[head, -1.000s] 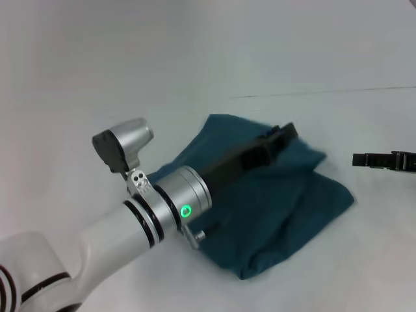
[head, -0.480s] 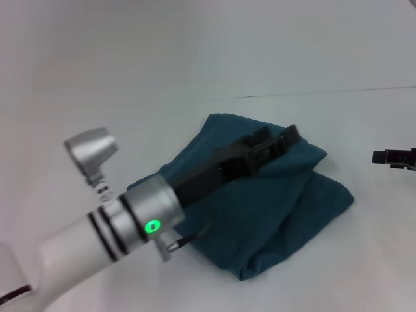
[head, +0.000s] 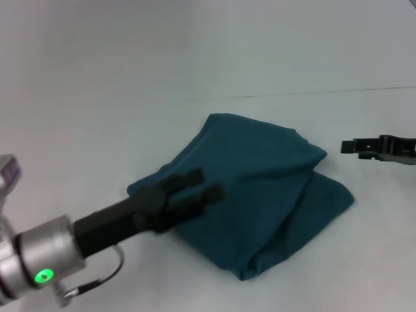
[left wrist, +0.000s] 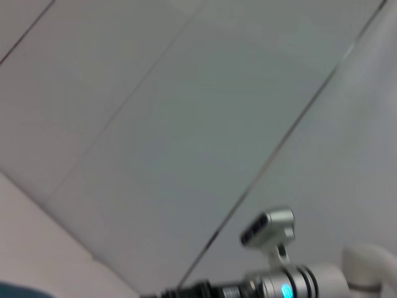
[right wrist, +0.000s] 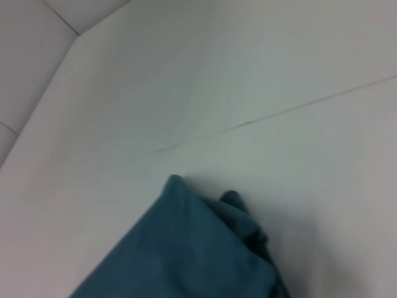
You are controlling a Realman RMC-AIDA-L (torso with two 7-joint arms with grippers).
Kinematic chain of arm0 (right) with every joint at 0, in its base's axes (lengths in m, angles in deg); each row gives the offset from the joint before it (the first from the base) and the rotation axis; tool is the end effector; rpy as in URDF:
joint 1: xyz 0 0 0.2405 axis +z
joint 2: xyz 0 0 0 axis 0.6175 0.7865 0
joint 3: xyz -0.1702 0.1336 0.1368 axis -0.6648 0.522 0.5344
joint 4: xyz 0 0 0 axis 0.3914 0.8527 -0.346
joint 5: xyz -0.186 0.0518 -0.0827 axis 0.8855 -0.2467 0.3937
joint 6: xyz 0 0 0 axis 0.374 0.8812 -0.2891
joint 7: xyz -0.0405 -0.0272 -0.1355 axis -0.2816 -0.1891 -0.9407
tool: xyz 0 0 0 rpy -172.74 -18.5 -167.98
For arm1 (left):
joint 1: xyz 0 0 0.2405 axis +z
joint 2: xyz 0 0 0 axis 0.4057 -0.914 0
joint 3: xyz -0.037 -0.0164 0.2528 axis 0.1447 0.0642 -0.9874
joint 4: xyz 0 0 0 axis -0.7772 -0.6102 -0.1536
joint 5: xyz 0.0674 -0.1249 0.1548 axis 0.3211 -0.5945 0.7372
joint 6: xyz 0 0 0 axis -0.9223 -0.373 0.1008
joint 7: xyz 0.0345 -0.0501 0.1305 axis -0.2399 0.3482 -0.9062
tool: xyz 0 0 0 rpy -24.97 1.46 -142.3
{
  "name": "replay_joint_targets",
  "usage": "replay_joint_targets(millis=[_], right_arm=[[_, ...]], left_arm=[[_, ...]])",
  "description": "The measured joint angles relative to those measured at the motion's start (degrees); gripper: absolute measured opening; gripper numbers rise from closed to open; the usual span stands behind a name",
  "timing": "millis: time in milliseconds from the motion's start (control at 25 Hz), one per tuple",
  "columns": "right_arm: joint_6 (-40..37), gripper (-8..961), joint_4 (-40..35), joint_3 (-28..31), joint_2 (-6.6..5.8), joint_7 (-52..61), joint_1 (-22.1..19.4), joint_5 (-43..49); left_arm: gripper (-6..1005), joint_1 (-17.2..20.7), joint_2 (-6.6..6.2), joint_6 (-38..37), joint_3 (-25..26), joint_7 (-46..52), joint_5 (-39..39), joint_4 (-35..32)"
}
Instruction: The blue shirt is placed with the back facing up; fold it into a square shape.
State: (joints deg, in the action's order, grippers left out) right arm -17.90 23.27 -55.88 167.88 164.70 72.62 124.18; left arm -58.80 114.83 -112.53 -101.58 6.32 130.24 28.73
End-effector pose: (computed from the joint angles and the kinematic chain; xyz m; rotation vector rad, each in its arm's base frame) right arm 0.3212 0.3842 0.0758 -2.0660 1.5887 0.5172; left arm -0.2169 0.3050 -0.0585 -2.5364 -1.0338 -1.3962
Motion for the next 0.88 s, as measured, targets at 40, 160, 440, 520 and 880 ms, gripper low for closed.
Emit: replay_joint_targets(millis=[40,160,440,520,880], right_arm=[[0.74,632,0.67,-0.06,0.15,0.02,0.66,0.00],[3.33,631,3.50,-0.69,0.34,0.09,2.73,0.00],[10.37,628,6.66,-5.52,1.38,2.22,6.35,0.00],[11.46,627,6.70,-6.41,1.68,2.65,6.84,0.01],[14.00,625,7.19,-7.64,2.66,2.95,7.27,0.01]], left_arm=[[877,1.24,-0.07,-0.83,-1.44,0.65,0.00,-2.12],[876,4.36,-0.62,-3.44,-6.45,1.92,0.00,-8.64],[874,7.09,-1.92,-7.83,-9.74,2.33,3.69,-16.03],[874,7.12,-2.09,-8.01,-9.50,2.37,4.27,-16.49],[874,6.71,-2.17,-6.80,-9.32,2.41,4.31,-16.75]])
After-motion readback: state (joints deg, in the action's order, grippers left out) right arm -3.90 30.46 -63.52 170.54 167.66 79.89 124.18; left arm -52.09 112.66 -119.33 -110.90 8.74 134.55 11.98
